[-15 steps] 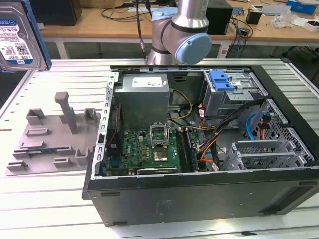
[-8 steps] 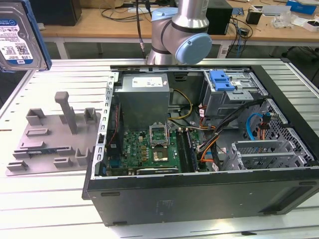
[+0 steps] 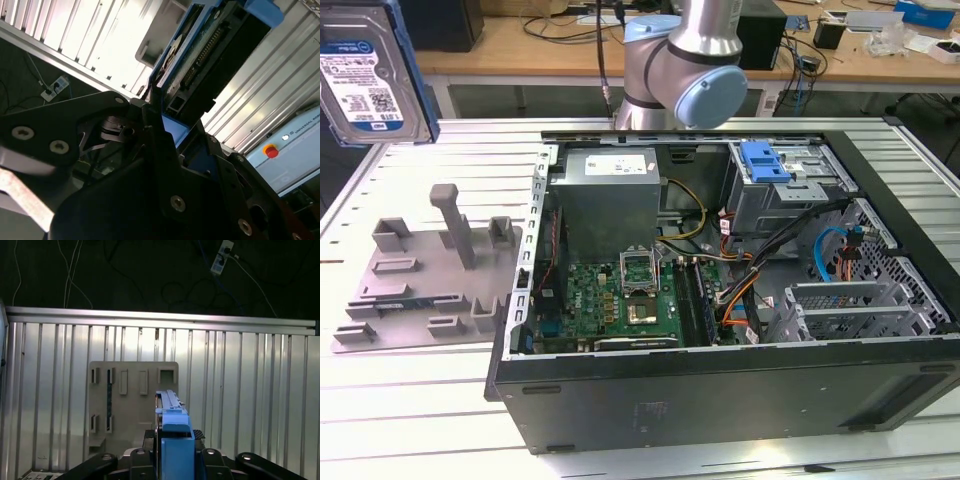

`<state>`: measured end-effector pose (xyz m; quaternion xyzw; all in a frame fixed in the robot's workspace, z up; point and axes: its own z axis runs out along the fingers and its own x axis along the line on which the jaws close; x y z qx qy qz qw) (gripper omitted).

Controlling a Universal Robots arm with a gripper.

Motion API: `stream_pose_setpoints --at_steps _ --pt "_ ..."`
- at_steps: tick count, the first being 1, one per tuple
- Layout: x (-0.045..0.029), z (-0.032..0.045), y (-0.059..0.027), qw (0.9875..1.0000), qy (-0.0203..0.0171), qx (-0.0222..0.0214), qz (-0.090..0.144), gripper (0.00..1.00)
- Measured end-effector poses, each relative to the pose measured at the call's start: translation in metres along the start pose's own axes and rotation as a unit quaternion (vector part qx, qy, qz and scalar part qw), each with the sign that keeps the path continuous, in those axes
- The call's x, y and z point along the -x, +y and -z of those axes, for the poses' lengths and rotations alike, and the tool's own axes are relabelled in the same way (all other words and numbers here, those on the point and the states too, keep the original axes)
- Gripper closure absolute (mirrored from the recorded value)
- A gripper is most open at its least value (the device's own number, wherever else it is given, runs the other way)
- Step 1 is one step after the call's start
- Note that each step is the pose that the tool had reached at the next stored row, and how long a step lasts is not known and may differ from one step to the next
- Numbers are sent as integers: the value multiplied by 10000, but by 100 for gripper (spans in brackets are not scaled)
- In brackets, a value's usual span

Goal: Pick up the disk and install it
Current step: 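Pick up the disk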

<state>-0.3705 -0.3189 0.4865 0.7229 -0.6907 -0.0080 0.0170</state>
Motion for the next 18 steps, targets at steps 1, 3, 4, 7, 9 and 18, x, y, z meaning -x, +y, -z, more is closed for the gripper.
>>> stream_pose_setpoints --at_steps 1,3,4,7,9,18 --pt "-27 7 -50 10000 0 2 -1 63" --pt "-55 18 -103 10000 2 7 0 63" --pt "-69 25 -128 10000 4 10 1 63" --pt "-134 62 -250 10000 16 27 -1 63" --pt "-163 82 -304 10000 23 40 0 63" --pt "-293 154 -539 9999 44 108 0 63"
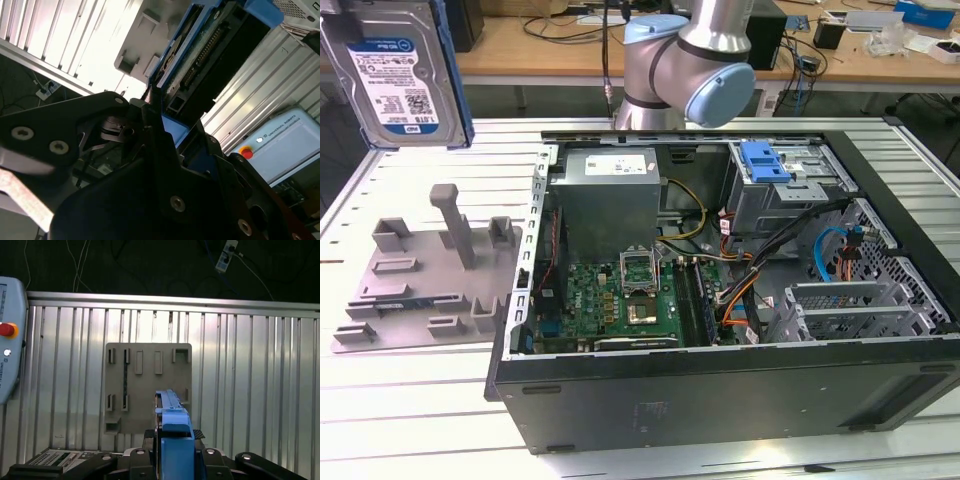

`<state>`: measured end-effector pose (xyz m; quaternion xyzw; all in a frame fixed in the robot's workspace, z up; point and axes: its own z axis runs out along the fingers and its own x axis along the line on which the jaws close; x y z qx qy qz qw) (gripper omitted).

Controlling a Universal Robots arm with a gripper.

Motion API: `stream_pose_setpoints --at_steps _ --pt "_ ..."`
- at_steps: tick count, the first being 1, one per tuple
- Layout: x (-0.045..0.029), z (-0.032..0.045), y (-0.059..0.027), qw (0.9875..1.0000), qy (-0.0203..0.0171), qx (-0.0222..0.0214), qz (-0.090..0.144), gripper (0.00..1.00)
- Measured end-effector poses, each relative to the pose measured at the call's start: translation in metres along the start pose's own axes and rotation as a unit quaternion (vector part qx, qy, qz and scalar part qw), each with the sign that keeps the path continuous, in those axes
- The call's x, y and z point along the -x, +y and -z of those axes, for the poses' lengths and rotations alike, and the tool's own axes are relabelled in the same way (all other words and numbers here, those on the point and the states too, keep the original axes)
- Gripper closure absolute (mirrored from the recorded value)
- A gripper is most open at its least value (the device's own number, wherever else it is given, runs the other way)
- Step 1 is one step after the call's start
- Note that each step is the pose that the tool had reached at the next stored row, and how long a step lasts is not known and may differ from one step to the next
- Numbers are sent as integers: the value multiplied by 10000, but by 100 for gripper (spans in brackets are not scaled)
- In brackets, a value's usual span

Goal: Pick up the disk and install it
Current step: 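Pick up the disk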

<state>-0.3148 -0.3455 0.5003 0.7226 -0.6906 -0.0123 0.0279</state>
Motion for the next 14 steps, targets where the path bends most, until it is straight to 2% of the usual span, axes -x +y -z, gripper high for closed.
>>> stream_pose_setpoints --at_steps 3,6,12,14 --pt "-57 10 -109 10000 0 14 0 63" --pt "-131 19 -273 10000 -1 21 0 63" --pt "-221 32 -495 10000 -1 33 2 63" --pt "-260 39 -596 10000 -2 41 1 63"
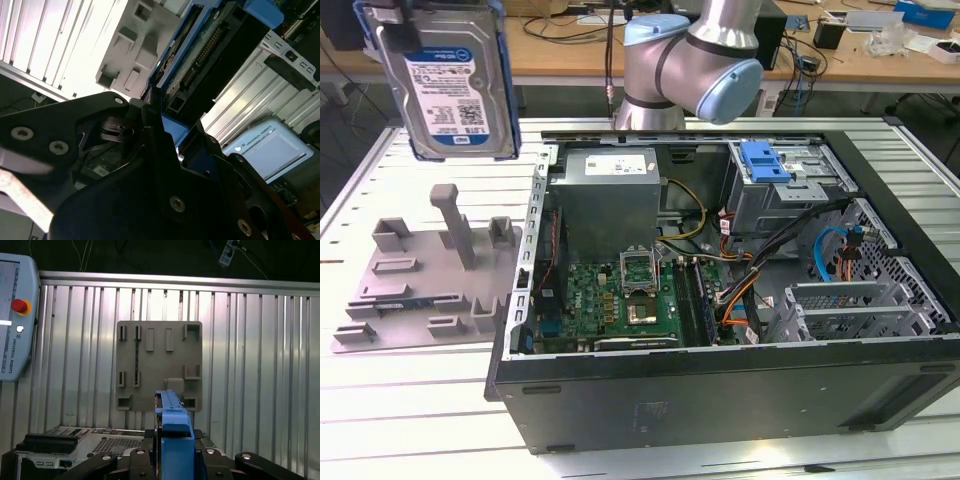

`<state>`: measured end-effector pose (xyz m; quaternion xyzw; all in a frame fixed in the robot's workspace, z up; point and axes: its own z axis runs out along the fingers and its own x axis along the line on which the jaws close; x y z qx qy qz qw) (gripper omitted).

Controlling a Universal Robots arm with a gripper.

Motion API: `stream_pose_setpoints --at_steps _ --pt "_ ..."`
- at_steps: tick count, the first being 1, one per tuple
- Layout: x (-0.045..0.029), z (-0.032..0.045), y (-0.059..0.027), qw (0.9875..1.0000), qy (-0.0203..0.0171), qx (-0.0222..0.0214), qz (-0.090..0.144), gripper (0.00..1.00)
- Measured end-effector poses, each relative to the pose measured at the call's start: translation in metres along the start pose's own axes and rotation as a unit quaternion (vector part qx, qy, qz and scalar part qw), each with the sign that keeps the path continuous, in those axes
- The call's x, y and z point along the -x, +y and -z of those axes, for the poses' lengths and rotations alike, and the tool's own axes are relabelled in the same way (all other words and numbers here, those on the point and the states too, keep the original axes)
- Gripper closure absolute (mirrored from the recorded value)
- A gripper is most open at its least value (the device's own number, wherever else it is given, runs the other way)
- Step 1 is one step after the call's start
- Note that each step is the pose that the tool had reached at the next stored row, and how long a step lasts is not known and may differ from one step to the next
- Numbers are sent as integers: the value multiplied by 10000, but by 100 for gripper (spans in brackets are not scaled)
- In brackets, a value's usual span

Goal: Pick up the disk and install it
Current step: 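Pick up the disk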

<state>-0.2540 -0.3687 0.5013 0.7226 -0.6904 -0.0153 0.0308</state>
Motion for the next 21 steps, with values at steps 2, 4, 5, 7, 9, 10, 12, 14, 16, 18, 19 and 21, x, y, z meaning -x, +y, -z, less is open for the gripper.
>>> stream_pose_setpoints --at_steps 2,4,5,7,9,10,12,14,16,18,19,21 --pt "-29 6 -79 10000 0 7 1 63" --pt "-58 13 -158 10000 -1 15 0 63" --pt "-82 20 -224 10000 -1 23 1 63" --pt "-120 31 -330 10000 -2 37 2 63" --pt "-178 47 -492 10000 -3 63 2 63" --pt "-203 54 -563 10000 -4 76 2 63" --pt "-250 67 -694 9999 -4 106 2 63" --pt "-287 77 -795 9999 -5 128 2 63" --pt "-326 89 -902 9999 -3 150 3 63" --pt "-363 102 -1005 9999 -2 166 4 63" --pt "-391 108 -1080 9999 -2 172 4 63" --pt "-440 119 -1193 9998 1 174 3 63"
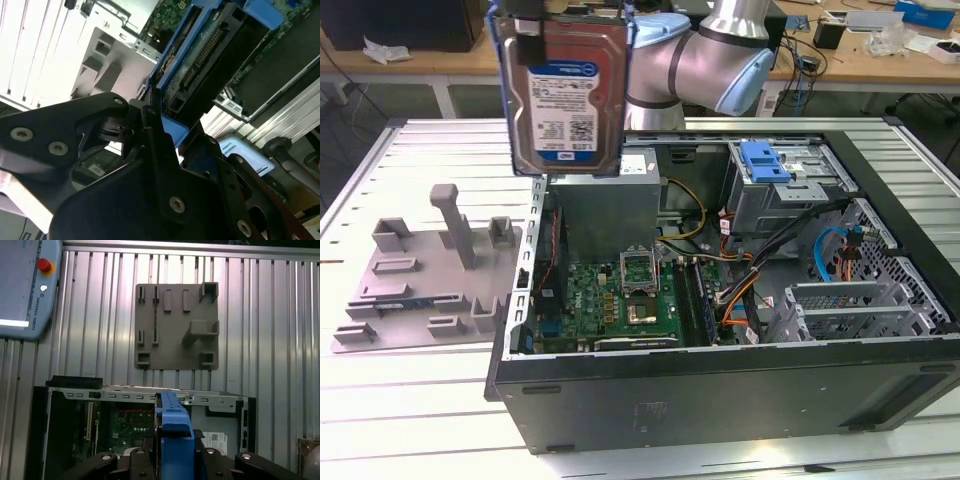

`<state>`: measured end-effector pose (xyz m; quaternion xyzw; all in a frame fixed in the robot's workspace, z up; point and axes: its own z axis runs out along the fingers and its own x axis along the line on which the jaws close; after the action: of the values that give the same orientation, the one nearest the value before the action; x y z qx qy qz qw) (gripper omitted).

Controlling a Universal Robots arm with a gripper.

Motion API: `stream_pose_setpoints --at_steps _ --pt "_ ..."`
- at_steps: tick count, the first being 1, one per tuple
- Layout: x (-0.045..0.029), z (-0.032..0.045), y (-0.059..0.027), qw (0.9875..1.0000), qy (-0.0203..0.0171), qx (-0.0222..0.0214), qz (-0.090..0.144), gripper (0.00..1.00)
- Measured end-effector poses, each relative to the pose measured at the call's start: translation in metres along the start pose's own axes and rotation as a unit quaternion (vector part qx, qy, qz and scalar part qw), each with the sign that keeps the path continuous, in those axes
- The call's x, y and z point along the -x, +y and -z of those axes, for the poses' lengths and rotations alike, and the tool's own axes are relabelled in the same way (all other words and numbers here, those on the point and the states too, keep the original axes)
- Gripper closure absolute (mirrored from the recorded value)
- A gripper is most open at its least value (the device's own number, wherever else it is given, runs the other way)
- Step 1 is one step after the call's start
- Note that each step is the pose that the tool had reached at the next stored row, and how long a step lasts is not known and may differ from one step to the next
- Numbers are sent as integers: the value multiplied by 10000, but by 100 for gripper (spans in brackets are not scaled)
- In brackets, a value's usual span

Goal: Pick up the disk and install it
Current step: 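Pick up the disk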

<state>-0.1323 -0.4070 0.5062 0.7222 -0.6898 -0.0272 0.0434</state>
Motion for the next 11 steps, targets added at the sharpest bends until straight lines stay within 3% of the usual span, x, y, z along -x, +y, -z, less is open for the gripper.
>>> stream_pose_setpoints --at_steps 3,9,11 --pt "-86 21 -195 10000 4 1 -1 63" --pt "-209 48 -482 10000 9 5 0 63" --pt "-281 64 -652 10000 12 7 -1 63"
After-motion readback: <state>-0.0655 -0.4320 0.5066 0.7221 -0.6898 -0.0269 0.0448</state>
